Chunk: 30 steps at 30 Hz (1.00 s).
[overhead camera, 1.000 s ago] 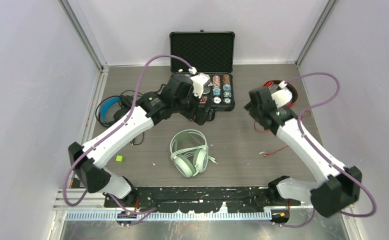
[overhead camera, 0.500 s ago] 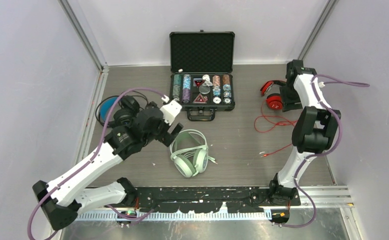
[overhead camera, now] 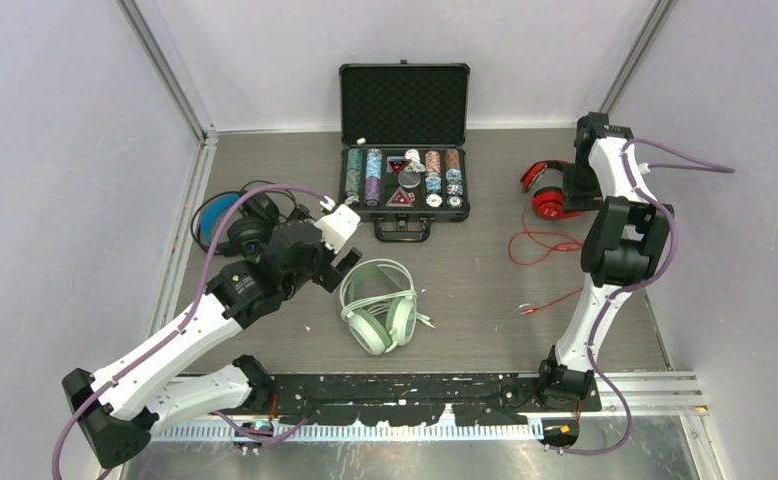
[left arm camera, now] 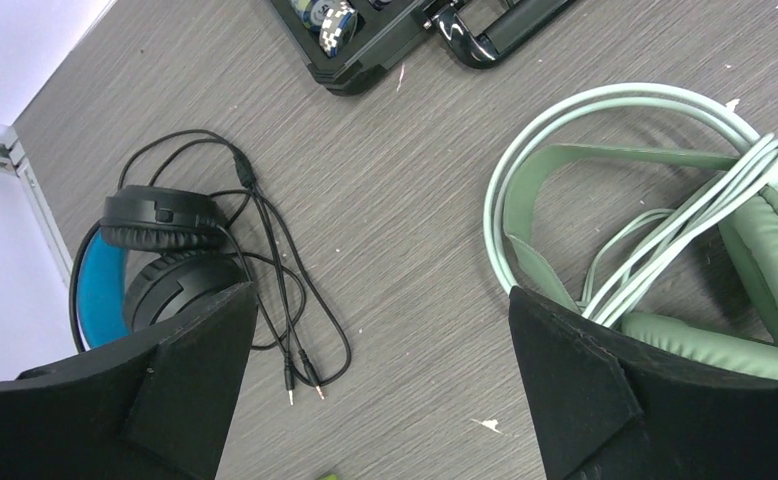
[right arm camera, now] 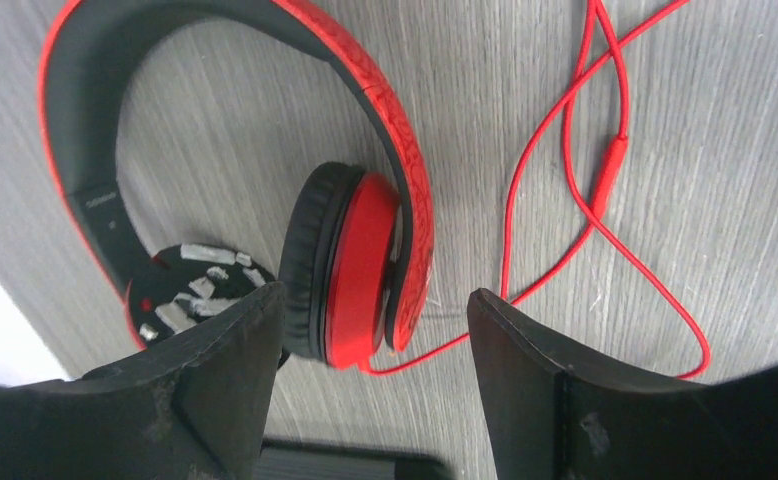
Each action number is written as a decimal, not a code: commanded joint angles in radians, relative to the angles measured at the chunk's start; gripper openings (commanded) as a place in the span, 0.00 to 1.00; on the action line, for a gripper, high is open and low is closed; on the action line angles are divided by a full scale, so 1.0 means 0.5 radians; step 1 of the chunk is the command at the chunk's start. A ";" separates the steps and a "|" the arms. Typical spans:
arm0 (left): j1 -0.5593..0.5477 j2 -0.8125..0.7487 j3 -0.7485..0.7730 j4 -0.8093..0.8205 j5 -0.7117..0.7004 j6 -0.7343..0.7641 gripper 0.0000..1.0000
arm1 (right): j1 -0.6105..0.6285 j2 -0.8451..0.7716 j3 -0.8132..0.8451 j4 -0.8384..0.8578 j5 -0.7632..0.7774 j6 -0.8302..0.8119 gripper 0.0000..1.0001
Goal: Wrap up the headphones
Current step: Pick up the headphones from the center of the board.
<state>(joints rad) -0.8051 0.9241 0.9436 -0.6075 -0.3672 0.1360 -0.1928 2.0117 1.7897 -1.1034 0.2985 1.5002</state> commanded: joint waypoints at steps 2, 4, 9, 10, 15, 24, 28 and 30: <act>-0.010 -0.003 0.027 0.109 -0.036 0.035 0.99 | -0.030 0.133 0.123 -0.071 -0.007 0.097 0.72; -0.010 -0.013 0.021 0.118 -0.048 0.040 0.99 | -0.033 0.179 0.136 -0.058 -0.029 0.091 0.72; -0.010 -0.013 0.018 0.119 -0.045 0.047 0.98 | -0.035 0.264 0.184 -0.048 -0.011 0.047 0.72; -0.010 -0.012 0.015 0.117 -0.044 0.047 0.98 | -0.035 0.268 0.180 -0.047 -0.006 0.040 0.72; -0.010 -0.010 0.013 0.124 -0.048 0.053 0.97 | -0.035 0.269 0.130 -0.016 -0.007 -0.016 0.62; -0.010 -0.011 0.018 0.142 -0.111 -0.018 0.92 | -0.033 0.138 0.003 0.144 0.128 -0.340 0.16; -0.010 0.018 0.052 0.117 -0.139 -0.077 0.89 | -0.032 0.001 -0.104 0.298 0.181 -0.624 0.05; -0.007 0.030 0.065 0.114 -0.163 -0.108 0.88 | -0.032 -0.081 -0.152 0.370 0.201 -0.718 0.01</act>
<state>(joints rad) -0.8051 0.9302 0.9436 -0.5865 -0.4084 0.1272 -0.2050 2.0769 1.7538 -1.0138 0.3267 1.2827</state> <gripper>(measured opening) 0.890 0.118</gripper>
